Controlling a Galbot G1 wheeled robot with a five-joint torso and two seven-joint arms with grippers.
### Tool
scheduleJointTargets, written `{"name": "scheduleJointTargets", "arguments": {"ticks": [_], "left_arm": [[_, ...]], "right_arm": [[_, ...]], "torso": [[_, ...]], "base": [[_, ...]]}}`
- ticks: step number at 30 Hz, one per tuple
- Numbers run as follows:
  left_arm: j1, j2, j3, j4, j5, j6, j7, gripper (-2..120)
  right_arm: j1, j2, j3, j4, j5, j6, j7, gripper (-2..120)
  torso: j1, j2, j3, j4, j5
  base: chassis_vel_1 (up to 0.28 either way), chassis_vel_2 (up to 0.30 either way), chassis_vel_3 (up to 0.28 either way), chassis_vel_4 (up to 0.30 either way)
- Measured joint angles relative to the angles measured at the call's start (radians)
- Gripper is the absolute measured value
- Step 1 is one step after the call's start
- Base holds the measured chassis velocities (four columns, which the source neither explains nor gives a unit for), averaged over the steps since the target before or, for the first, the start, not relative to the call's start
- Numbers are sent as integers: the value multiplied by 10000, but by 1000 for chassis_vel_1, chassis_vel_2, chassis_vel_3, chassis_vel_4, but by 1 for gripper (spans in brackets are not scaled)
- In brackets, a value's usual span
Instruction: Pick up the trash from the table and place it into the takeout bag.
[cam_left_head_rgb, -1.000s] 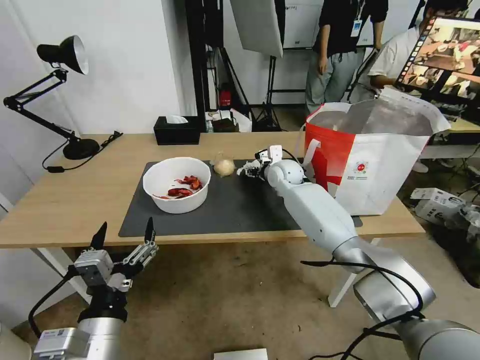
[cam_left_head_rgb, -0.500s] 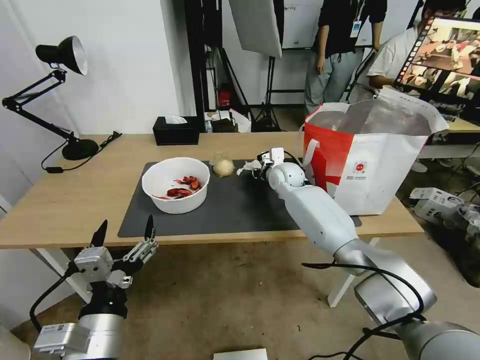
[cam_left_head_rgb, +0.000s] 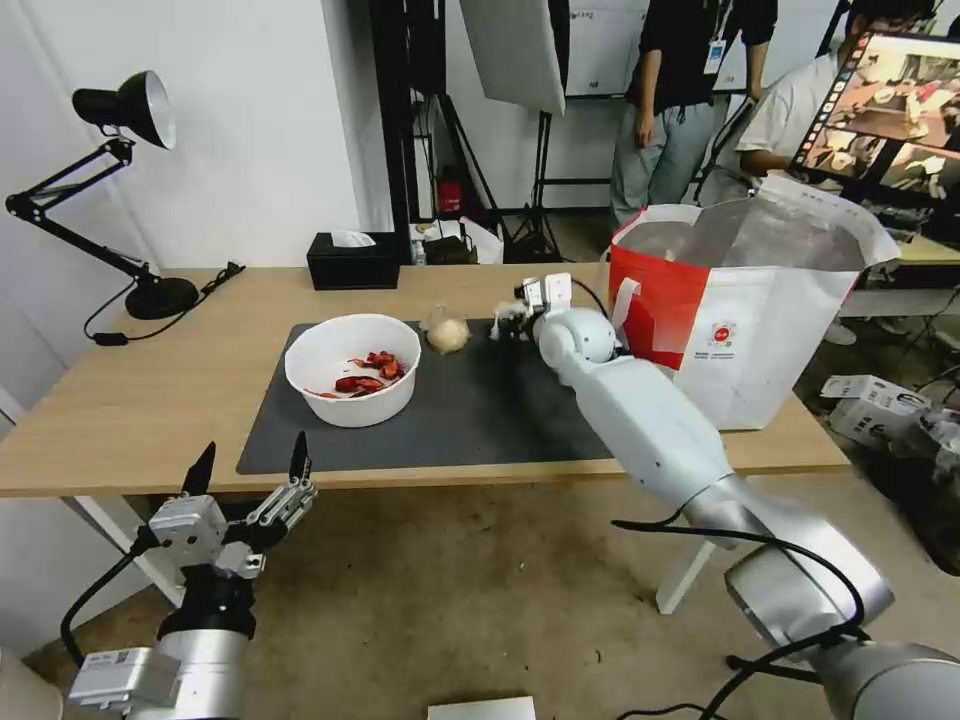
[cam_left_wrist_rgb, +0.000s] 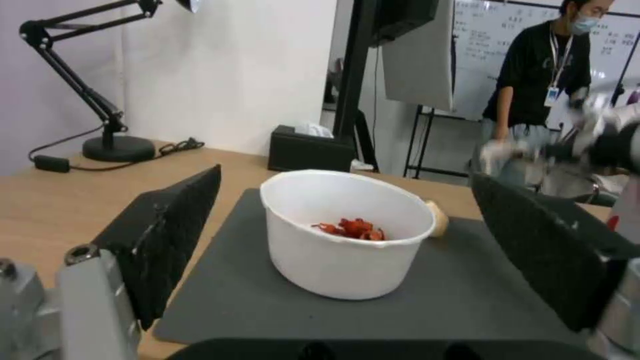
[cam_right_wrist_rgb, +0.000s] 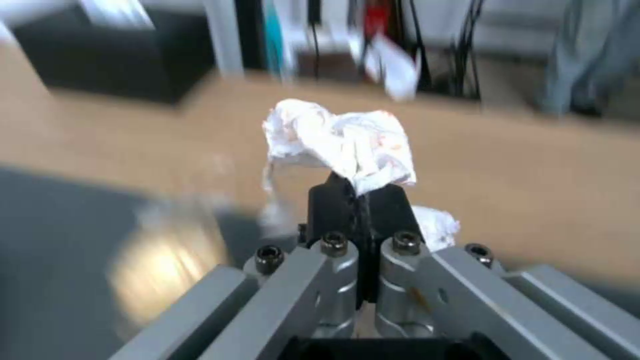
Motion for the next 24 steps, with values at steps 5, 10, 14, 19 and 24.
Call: {"name": "scheduleJointTargets", "arguments": {"ticks": [5,10,14,19,24], "left_arm": [[65,5,23,0,28,-4,1,100],[134,2,12,0,66,-46,-1,100],[175,0,-104,0,58,-64,-3,100],[186,-4,-212,0,-21,-112,-4,100],[211,63,-196,0,-47,-132,0,100]], "right_arm": [[860,-162,95,719,241,2,194,0],[1795,-579,511,1313,824,-266,745,0],[2031,-1434,802,1972,1519,-525,1129,0],[1747,-3300,1263,3148,2856,-861,1731,0],[547,-5114,2100,4181,4039,-975,2135,0]], "torso": [[1,0,0,3,-1],[0,0,0,4,-1],[0,0,0,1,3],[0,1,-1,-1,3],[0,0,-1,-4,8]], "base": [[0,0,0,0],[0,0,0,0],[0,0,0,0],[0,0,0,0],[0,0,0,0]]}}
